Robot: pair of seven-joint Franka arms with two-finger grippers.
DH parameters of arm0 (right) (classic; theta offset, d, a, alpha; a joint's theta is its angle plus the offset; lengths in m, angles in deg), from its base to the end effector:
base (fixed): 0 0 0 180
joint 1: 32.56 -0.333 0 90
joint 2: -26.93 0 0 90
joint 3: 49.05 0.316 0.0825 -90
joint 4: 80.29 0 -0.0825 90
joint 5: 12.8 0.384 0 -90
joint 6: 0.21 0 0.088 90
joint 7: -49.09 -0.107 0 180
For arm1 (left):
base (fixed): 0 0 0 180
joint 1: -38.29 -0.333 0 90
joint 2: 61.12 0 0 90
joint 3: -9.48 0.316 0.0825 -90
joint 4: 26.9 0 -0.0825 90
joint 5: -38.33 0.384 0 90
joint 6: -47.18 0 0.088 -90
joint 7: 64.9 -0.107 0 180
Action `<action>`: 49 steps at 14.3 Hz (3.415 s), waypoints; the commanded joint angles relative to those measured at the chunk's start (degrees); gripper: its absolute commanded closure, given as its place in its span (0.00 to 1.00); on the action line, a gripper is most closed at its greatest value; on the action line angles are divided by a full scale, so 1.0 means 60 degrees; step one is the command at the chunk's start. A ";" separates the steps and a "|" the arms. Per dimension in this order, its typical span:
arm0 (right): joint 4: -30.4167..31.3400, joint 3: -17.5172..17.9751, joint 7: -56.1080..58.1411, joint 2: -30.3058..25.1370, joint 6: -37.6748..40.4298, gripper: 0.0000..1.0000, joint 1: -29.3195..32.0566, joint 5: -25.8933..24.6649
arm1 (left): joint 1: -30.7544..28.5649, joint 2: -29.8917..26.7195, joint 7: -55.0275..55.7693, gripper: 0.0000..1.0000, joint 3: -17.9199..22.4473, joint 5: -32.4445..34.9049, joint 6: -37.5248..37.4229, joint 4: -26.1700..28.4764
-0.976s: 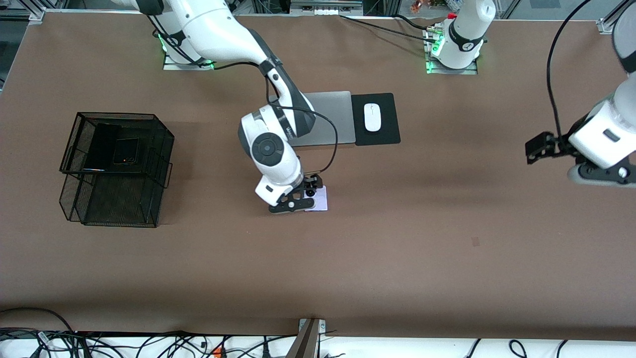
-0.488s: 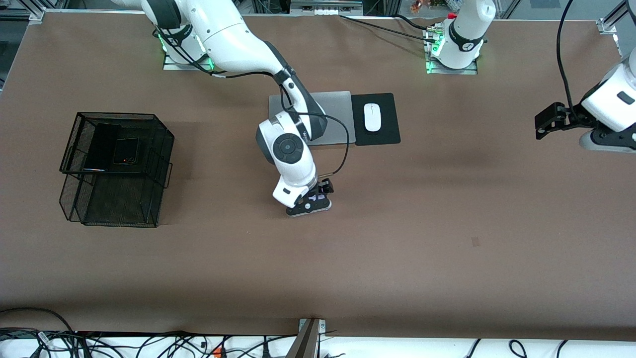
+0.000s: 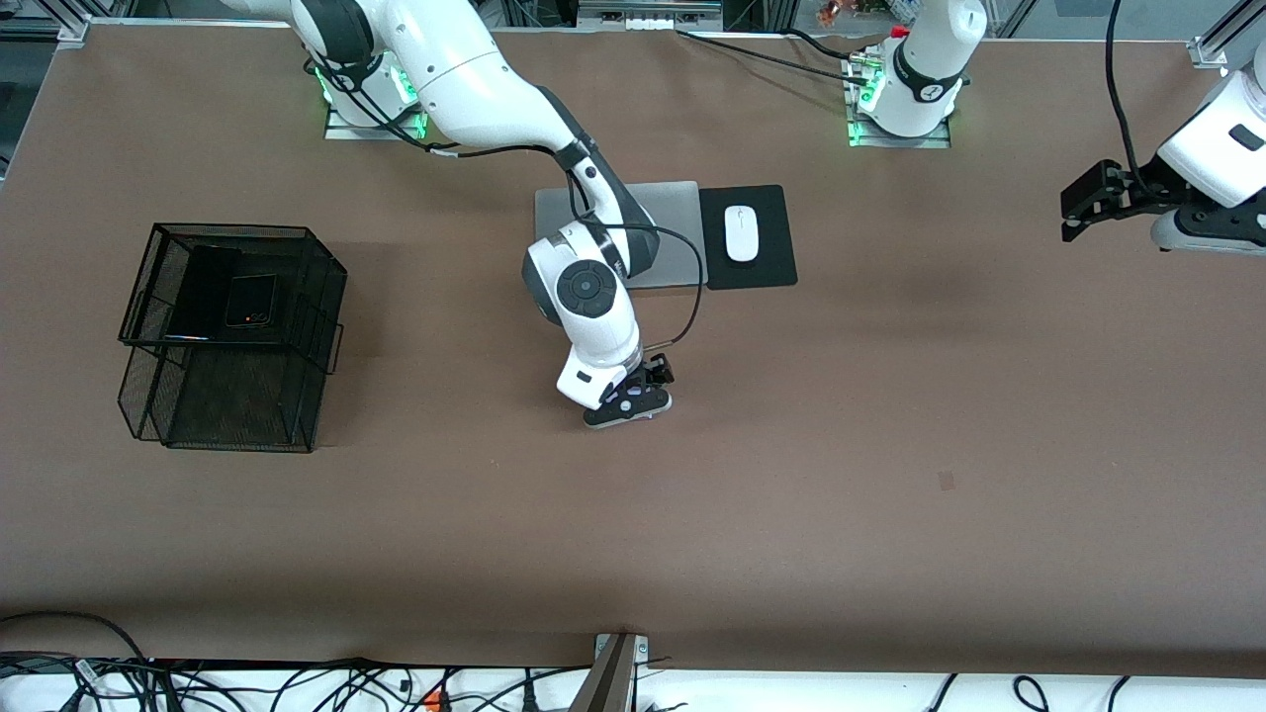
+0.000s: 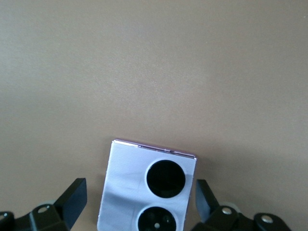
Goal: Place phones with both arms
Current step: 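Grasp the white phone with the right gripper while the left gripper withdraws, then carry the white phone with the right gripper to the mesh basket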
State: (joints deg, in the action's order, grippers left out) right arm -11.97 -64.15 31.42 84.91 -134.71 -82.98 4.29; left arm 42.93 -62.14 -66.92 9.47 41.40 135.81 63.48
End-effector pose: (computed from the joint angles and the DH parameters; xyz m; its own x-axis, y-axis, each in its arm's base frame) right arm 0.5920 0.5011 0.1918 0.9563 0.2445 0.1602 0.2588 -0.9630 -0.0747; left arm 0.5452 -0.0385 0.6292 0.9933 -0.1148 -0.0146 -0.1154 -0.9919 -0.0531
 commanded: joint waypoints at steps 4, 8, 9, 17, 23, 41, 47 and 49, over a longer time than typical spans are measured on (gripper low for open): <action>-0.0181 -0.0003 -0.0014 0.0166 -0.0098 0.00 0.0009 -0.0432 | -0.0188 -0.0518 -0.0250 0.00 -0.0041 -0.0306 0.0316 0.0479; -0.0137 -0.0003 -0.0088 0.0225 -0.0098 0.00 0.0009 -0.0388 | -0.0173 -0.0211 -0.0148 0.00 -0.0027 -0.0321 0.0331 0.0114; -0.0093 -0.0003 -0.0102 0.0239 -0.0113 0.00 -0.0005 -0.0373 | -0.0173 -0.0109 -0.0119 0.00 -0.0012 -0.0321 0.0331 -0.0062; -0.0093 0.0055 -0.0630 0.0283 -0.0171 0.00 -0.0005 -0.0344 | -0.0158 0.0009 -0.0104 0.00 -0.0012 -0.0292 0.0316 -0.0283; -0.0078 0.0055 -0.0659 0.0298 -0.0171 0.00 -0.0005 -0.0358 | -0.0158 0.0068 -0.0074 0.00 -0.0012 -0.0292 0.0316 -0.0283; -0.0122 -0.0910 -0.0265 -0.1397 0.2109 1.00 0.0813 -0.0402 | -0.0144 0.0141 -0.0060 0.00 -0.0056 -0.0145 0.0272 -0.0283; -0.0078 -0.3630 0.2764 -0.2514 0.6063 1.00 0.1883 -0.0373 | -0.0158 0.0156 -0.0060 0.00 -0.0056 -0.0145 0.0272 -0.0269; 0.0096 -0.4016 0.3498 -0.2514 0.6507 1.00 0.2452 -0.0373 | -0.0158 0.0156 -0.0060 0.00 -0.0056 -0.0145 0.0272 -0.0269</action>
State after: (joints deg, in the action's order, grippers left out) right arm -13.23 -86.58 48.76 69.95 -97.85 -70.24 2.32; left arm 42.61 -62.01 -66.84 9.49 41.16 138.07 63.44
